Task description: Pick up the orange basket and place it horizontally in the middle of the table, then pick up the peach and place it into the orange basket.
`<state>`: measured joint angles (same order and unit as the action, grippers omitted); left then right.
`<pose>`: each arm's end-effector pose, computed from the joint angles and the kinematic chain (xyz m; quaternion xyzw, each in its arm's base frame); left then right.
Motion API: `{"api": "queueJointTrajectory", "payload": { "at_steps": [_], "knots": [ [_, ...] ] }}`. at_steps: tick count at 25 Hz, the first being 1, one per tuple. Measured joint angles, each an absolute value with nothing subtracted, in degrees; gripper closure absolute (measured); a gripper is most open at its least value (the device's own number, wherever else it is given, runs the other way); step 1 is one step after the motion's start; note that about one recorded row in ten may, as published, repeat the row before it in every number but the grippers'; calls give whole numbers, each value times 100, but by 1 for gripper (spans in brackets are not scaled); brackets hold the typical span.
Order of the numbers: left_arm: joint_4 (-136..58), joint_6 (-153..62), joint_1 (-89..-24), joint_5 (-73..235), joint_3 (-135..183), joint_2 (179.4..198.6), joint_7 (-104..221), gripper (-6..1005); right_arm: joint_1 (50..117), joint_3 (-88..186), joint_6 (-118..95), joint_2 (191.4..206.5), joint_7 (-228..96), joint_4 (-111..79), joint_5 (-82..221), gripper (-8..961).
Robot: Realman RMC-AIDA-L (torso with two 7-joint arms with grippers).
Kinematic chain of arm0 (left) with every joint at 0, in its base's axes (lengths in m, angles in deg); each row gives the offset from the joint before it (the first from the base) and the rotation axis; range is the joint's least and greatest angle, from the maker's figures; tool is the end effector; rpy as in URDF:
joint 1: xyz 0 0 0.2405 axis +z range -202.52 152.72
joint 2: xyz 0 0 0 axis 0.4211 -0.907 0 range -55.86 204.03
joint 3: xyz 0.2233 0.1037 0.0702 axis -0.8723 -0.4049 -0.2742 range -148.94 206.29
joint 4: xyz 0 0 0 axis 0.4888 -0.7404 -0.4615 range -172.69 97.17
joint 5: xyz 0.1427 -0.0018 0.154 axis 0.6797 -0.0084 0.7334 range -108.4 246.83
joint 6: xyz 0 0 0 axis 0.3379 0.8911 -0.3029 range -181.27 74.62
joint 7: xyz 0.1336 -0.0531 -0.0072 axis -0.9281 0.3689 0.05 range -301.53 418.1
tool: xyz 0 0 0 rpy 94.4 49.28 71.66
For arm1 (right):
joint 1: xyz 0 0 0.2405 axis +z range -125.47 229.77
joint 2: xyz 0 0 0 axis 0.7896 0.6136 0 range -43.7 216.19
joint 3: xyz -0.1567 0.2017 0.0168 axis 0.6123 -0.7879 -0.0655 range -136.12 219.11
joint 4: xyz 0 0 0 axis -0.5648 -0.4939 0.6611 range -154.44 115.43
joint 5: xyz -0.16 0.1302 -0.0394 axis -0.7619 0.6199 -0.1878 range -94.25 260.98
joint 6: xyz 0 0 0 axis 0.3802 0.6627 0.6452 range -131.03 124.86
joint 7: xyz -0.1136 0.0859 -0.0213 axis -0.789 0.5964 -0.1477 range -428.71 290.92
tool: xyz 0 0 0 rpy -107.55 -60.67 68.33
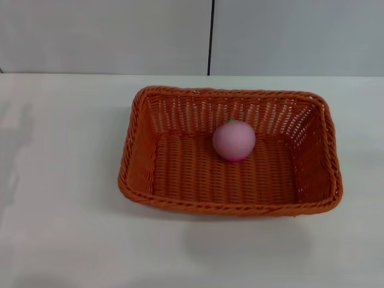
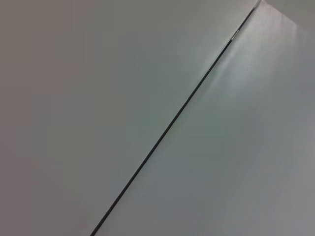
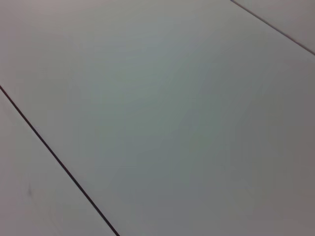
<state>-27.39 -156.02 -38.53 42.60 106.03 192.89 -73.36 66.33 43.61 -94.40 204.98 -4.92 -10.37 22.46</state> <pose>-0.3219 0.2485 0.0675 -0.4984 -0.2309 -0.6545 0.5195 0.3952 0.2334 0.1099 -0.4092 0.3377 0.6064 0.5923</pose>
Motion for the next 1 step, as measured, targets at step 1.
{"api": "queueJointTrajectory", "payload": {
  "at_steps": [1],
  "knots": [
    [-2739,-15602,-3853,4260,10603,19289,-7336,559,6633,4361,-9440,20498,-492,-1037,2246,502]
  ]
}}
